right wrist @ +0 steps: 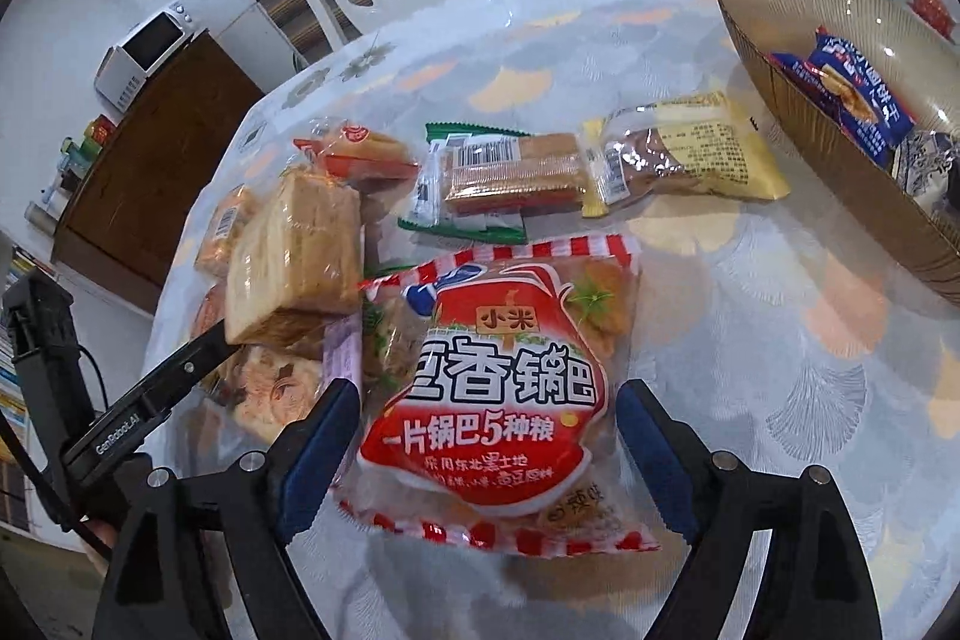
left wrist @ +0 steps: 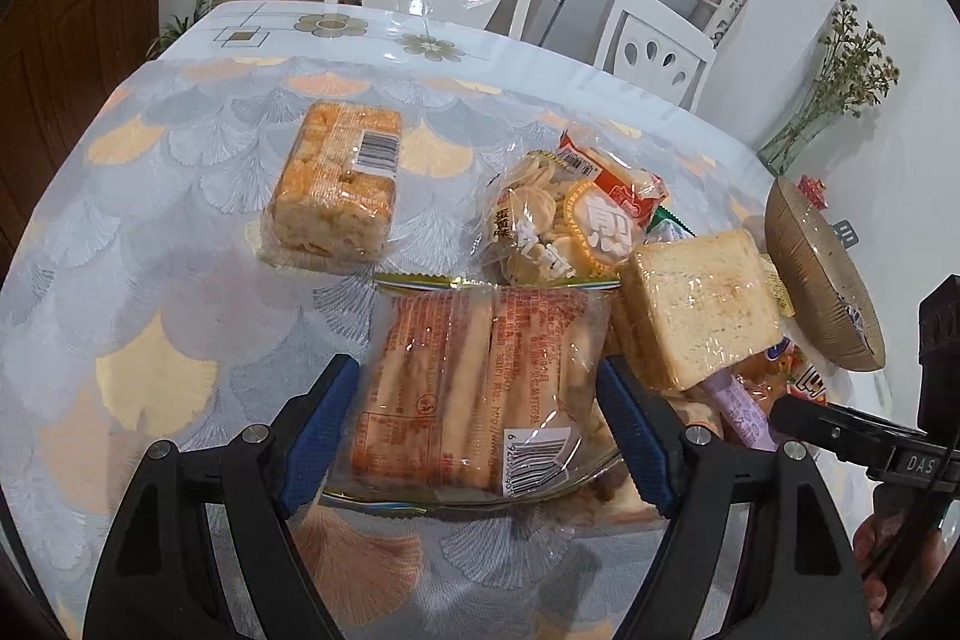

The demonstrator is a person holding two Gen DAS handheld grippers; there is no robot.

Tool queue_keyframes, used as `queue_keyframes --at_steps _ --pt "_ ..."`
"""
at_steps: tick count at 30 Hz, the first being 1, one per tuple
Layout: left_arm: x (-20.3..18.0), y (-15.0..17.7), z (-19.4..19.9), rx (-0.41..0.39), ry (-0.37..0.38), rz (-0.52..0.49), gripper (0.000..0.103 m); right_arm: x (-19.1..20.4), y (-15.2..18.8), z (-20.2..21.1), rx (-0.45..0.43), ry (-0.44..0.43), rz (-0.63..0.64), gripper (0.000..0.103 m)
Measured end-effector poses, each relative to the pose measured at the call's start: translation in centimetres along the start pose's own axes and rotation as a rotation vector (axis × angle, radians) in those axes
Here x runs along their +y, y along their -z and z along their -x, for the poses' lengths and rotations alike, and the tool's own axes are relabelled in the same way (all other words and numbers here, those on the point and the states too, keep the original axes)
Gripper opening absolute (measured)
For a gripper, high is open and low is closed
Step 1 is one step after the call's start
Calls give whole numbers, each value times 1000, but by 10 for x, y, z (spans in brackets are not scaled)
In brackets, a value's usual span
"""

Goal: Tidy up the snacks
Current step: 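Grasp the wrapped stick-cake pack with the left tool while the right tool grasps the red crisp bag, then carry both packs over the amber bowl and open both tools to release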

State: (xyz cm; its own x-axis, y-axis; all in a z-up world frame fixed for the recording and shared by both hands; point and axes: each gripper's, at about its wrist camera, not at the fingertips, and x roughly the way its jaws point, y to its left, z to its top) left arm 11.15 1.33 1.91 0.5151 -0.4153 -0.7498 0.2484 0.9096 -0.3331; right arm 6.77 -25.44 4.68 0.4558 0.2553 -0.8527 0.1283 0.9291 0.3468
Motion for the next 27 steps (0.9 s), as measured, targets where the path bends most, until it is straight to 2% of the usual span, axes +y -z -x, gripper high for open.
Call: queue_keyframes --at_steps 2,8,14,21,27 --pt "1 0 0 -1 9 7 78 -1 1 -2 -4 4 2 85" --pt "0 3 2 -11 7 -3 73 -11 4 -4 -5 -13 -19 72" --pt "-5 6 12 -19 -16 -20 65 -12 10 6 -19 3 -5 65" --pt "-18 16 48 -61 -17 -46 64 -26 21 33 -38 23 -34 63" --pt "-38 30 68 -63 -22 -98 64 -36 37 58 -58 50 -20 63"
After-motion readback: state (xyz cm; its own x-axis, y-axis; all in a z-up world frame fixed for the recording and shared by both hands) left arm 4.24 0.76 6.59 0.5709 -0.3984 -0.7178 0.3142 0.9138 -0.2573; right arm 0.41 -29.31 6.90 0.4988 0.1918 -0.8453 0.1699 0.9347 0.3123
